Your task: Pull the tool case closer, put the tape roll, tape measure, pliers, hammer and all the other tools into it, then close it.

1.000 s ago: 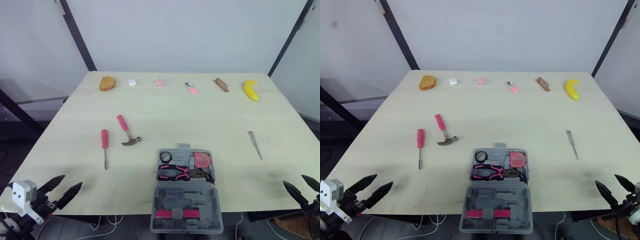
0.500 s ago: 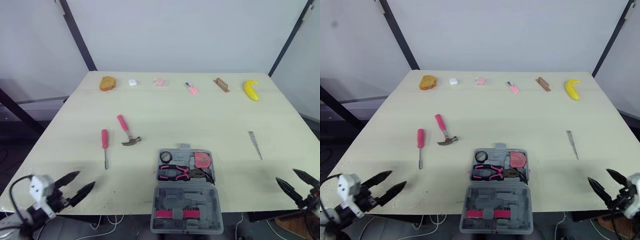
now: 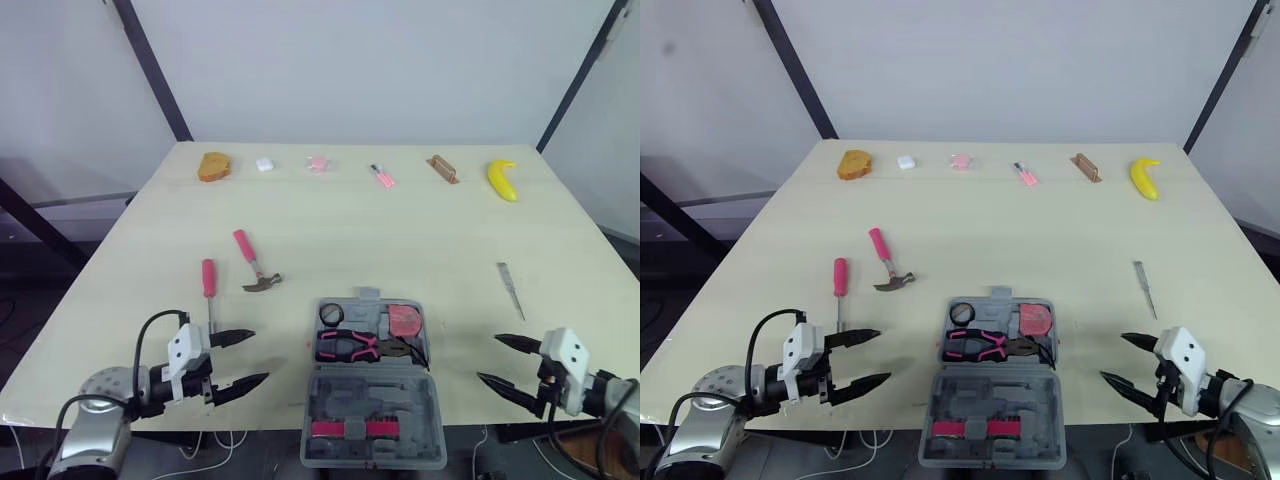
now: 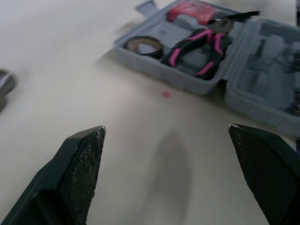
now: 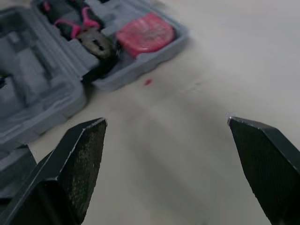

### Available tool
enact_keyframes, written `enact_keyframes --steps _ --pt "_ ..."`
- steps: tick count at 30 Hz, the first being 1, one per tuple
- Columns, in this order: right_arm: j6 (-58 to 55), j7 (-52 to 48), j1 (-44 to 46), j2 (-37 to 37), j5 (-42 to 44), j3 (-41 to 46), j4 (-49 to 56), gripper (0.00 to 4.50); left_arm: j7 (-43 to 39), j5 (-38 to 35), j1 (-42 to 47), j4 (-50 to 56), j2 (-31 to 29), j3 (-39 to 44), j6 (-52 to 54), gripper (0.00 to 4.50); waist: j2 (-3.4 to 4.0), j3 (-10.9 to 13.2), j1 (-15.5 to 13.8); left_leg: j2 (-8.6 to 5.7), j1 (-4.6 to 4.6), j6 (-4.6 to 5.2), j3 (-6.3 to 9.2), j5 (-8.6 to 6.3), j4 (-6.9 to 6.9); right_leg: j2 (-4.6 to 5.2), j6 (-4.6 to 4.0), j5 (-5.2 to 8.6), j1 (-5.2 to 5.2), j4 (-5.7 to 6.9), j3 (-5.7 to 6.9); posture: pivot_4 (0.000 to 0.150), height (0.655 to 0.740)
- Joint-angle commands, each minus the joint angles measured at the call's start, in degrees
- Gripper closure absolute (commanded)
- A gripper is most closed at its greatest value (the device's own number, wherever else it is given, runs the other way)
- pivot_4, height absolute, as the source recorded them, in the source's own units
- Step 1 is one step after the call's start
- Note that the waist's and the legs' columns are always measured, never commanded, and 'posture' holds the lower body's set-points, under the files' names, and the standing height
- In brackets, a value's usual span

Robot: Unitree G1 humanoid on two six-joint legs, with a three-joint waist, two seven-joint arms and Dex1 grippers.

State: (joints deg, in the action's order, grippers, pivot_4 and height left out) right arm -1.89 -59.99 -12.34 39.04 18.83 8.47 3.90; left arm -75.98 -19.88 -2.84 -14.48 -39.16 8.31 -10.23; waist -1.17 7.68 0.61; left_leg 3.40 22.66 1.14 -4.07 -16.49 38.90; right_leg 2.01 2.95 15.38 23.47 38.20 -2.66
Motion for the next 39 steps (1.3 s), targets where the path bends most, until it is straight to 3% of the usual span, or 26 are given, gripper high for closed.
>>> enact_keyframes --steps 1,3,8,10,24,39 --pt "2.4 -1.0 3.6 0.7 -3.6 -3.9 -2.2 0.27 -2.2 1.1 1.7 1.8 -1.1 -3.1 -0.4 0.89 0.01 0.0 0.0 0.00 0.00 0.00 -0.01 0.00 0.00 0.00 0.00 0.00 0.00 0.00 -0.01 0.150 0.7400" --pt "3.3 -1.5 5.9 0.4 -5.3 -6.5 -3.8 0.83 -3.2 1.8 2.6 1.8 -1.3 -4.9 -0.7 1.85 0.02 0.0 0.0 0.00 0.00 0.00 -0.01 0.00 0.01 -0.01 0.00 0.00 0.00 0.00 0.00 0.150 0.7400" --pt "4.2 -2.2 10.1 0.0 -7.9 -11.3 -6.2 3.48 -2.9 3.5 4.3 0.7 -1.0 -7.7 -1.4 4.48 0.03 0.0 0.0 0.00 0.00 0.00 0.00 0.00 0.01 -0.02 0.00 0.00 0.00 0.00 0.00 0.150 0.7400" --pt "4.9 -2.6 11.3 0.0 -9.3 -13.1 -6.9 4.48 -2.8 4.1 4.5 0.5 -0.8 -8.7 -1.5 4.50 0.03 0.0 0.0 0.00 0.01 0.00 0.00 0.00 0.02 -0.02 0.00 0.00 0.00 0.00 0.00 0.150 0.7400" --pt "4.3 -2.9 13.0 -0.6 -10.7 -18.1 -5.1 4.48 -2.7 5.1 5.9 -1.9 -0.3 -11.4 -1.4 4.50 0.03 0.0 -0.1 0.00 0.02 0.00 0.01 0.00 0.08 -0.02 0.01 0.00 0.00 0.04 0.01 0.150 0.7400" --pt "4.6 -2.5 14.0 -2.8 -10.6 -19.9 -4.9 4.48 -6.2 7.1 9.6 -10.9 2.6 -14.9 -8.0 4.50 0.03 0.0 -0.1 -0.01 0.02 0.00 0.02 0.00 0.24 -0.02 0.00 0.00 0.00 0.20 0.01 0.150 0.7400"
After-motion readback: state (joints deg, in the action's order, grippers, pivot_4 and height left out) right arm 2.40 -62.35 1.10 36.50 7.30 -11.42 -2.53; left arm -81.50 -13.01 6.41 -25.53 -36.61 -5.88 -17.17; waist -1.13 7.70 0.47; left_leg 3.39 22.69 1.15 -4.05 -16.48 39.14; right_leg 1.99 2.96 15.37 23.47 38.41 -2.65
